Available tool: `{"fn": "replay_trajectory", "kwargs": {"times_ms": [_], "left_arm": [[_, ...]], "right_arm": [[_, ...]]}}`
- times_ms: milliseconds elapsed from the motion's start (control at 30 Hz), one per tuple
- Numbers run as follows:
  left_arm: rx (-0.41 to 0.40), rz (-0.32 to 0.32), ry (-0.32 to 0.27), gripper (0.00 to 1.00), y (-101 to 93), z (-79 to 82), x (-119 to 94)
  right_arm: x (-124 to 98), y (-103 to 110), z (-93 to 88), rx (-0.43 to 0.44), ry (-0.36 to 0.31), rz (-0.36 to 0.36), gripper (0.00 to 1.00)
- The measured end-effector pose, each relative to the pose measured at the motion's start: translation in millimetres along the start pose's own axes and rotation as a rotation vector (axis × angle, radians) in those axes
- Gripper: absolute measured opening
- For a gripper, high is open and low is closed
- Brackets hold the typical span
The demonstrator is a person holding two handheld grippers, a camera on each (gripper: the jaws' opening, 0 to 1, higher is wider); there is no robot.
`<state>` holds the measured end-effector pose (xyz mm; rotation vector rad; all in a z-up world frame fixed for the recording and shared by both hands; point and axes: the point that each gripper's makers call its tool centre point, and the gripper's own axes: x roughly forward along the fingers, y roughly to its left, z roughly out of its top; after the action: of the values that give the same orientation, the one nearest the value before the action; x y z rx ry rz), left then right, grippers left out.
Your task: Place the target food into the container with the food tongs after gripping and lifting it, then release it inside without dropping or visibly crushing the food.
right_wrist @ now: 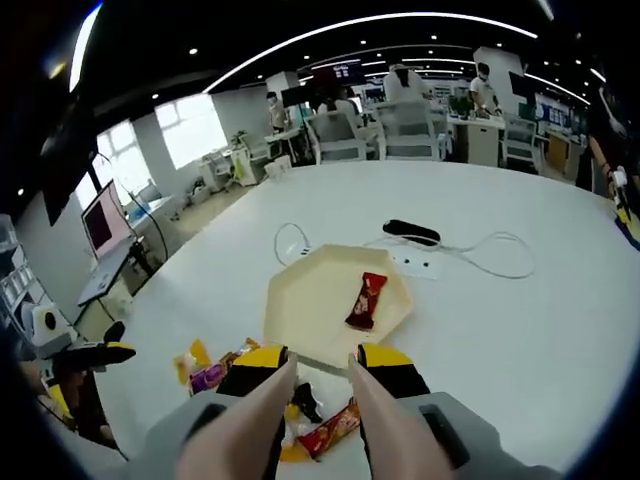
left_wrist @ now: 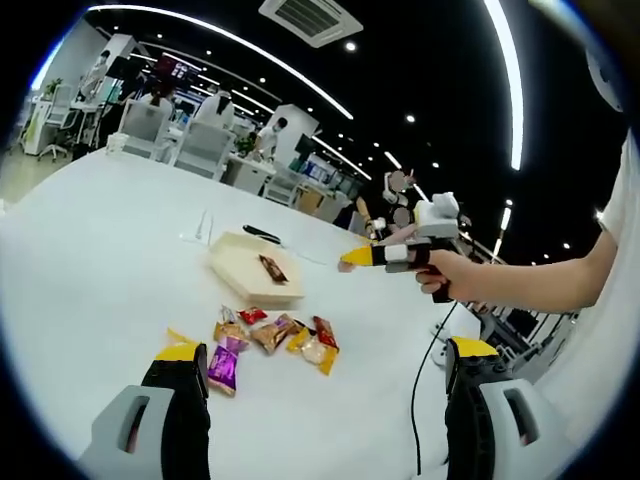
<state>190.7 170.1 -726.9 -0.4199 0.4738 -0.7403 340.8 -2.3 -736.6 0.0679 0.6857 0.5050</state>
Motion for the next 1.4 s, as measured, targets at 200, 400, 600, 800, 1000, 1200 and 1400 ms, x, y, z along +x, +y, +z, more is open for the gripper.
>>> {"fn": "replay_trajectory", "kwargs": {"times_ms": [200, 400, 600, 800, 1000, 1200, 1400], "left_arm": [[0.044, -0.006, -0.006, 0.99, -3.8, 10.9, 3], [0.048, 0.006, -0.008, 0.99, -1.6, 10.6, 2], [0.047, 0.043, -0.027, 0.99, 4.3, 7.2, -4], [0.044, 0.056, -0.034, 0.99, 5.6, 7.1, -7], [0.034, 0.066, -0.050, 0.99, 7.8, 10.1, -8], [0.030, 0.058, -0.045, 0.99, 5.6, 8.5, -5], [0.031, 0.052, -0.051, 0.99, 3.5, 9.8, -4]], "right_arm": [[0, 2, -1.0, 0.019, -0.005, 0.007, 0.27], [5, 9, -13.3, 0.021, 0.006, 0.024, 0.27], [6, 12, -15.4, 0.039, 0.000, 0.024, 0.27], [8, 15, -16.0, 0.027, 0.005, 0.031, 0.27], [9, 18, -21.9, 0.024, 0.012, 0.041, 0.27], [6, 24, -28.7, 0.027, 0.017, 0.042, 0.27], [4, 26, -30.9, 0.025, 0.020, 0.042, 0.28]]}}
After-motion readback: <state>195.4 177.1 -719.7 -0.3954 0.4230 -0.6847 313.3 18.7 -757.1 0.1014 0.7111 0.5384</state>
